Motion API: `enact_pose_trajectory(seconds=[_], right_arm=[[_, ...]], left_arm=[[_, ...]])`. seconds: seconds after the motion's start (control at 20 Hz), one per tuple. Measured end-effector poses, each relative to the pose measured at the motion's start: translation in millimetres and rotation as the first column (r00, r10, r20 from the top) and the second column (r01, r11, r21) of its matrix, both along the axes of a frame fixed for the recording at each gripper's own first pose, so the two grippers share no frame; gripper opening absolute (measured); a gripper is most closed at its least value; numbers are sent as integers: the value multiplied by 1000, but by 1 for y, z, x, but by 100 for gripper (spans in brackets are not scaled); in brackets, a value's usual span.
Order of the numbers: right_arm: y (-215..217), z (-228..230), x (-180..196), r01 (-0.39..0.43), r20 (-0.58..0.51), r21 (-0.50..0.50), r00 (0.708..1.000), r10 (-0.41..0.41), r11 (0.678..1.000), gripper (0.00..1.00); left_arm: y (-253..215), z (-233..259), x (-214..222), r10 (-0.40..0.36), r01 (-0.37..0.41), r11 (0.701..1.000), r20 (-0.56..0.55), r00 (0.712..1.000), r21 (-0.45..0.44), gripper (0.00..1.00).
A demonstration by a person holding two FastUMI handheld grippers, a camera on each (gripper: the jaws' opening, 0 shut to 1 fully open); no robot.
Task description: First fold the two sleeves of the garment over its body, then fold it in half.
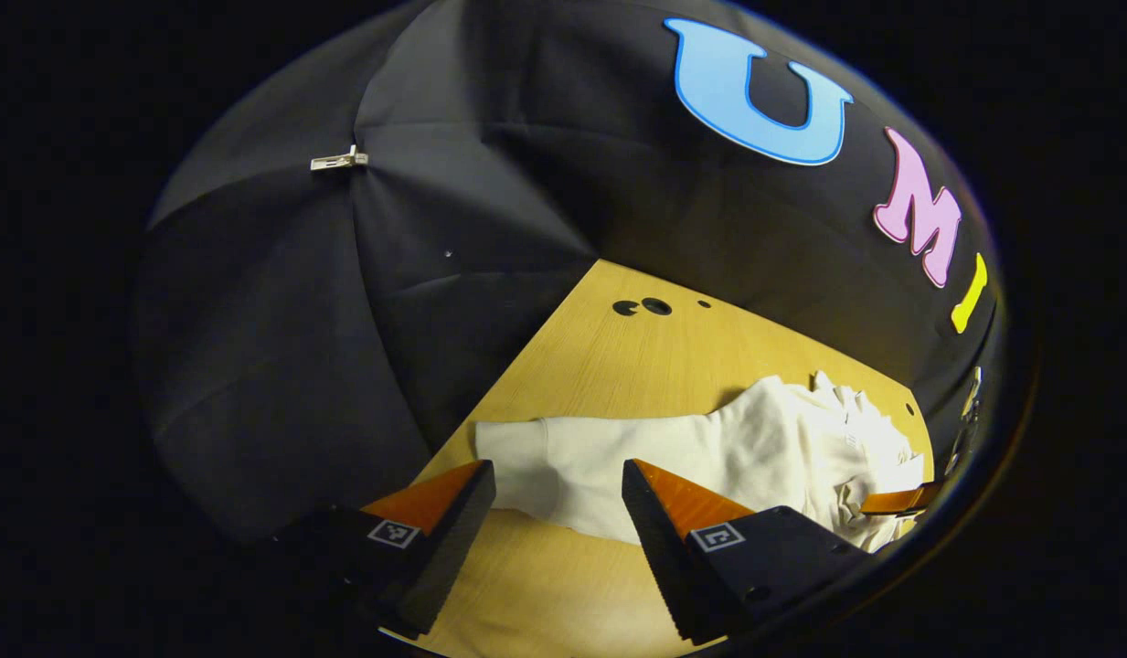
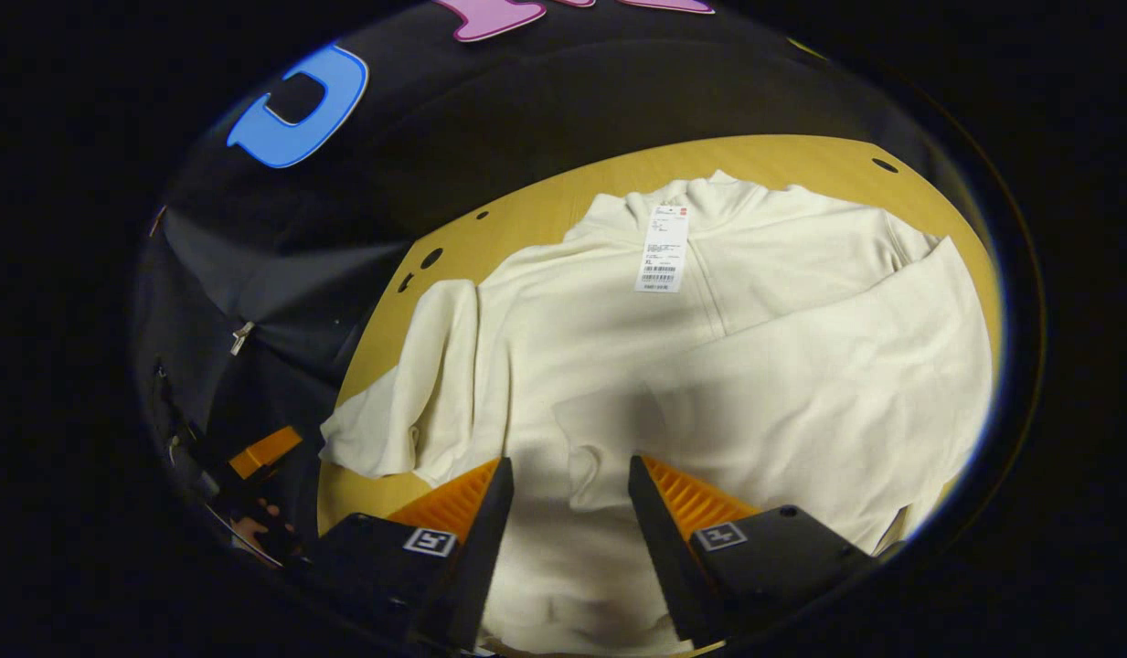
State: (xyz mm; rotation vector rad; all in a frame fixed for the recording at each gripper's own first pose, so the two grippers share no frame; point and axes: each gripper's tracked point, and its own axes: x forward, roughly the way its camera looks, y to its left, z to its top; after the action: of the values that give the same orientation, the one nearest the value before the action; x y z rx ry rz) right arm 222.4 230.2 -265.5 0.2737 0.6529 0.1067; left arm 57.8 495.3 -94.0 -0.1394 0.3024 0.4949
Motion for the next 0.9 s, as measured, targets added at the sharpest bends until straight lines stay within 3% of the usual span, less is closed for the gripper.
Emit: enact_pose_trajectory(seconds=[0.05, 0.2, 0.25, 0.3, 0.35, 0.4, 0.5, 0.6, 0.75, 0.8, 0.85, 0.9], right_arm=[[0, 6, -2, -3, 5, 11, 1000, 3, 1000, 99], [-5, 24, -10, 1, 36, 36, 999, -2, 999, 98], [-11, 33, -16, 6, 55, 37, 998, -8, 999, 98], [-20, 43, -24, 14, 75, 38, 997, -17, 999, 98], [-29, 51, -33, 28, 90, 42, 995, -32, 999, 98], [-36, 55, -41, 39, 97, 44, 994, -43, 998, 98], [-45, 60, -51, 57, 105, 53, 993, -62, 997, 98], [-53, 63, -59, 75, 106, 68, 991, -82, 995, 98], [-64, 66, -66, 100, 109, 86, 988, -109, 991, 98], [-66, 68, -68, 105, 109, 92, 987, -115, 990, 98], [-69, 69, -69, 111, 114, 97, 986, -122, 989, 98], [-71, 70, -71, 115, 116, 99, 985, -126, 988, 98]], left_arm=[[5, -2, 1, 6, -6, 1000, -9, 1000, -8, 92], [17, -17, 5, 26, -28, 999, -48, 999, -39, 92], [23, -26, 7, 32, -36, 998, -83, 996, -44, 85], [27, -33, 9, 35, -42, 998, -112, 993, -56, 92], [32, -47, 12, 40, -52, 996, -156, 987, -76, 86], [35, -48, 12, 47, -59, 996, -172, 984, -68, 92], [38, -50, 13, 51, -63, 997, -205, 977, -49, 90], [44, -66, 9, 72, -81, 997, -315, 946, -16, 89], [45, -58, 17, 59, -58, 998, -310, 949, 13, 95], [45, -57, 17, 62, -60, 998, -297, 953, 15, 90], [46, -61, 17, 65, -65, 998, -299, 952, 11, 96], [44, -56, 20, 47, -43, 999, -292, 955, 23, 95]])
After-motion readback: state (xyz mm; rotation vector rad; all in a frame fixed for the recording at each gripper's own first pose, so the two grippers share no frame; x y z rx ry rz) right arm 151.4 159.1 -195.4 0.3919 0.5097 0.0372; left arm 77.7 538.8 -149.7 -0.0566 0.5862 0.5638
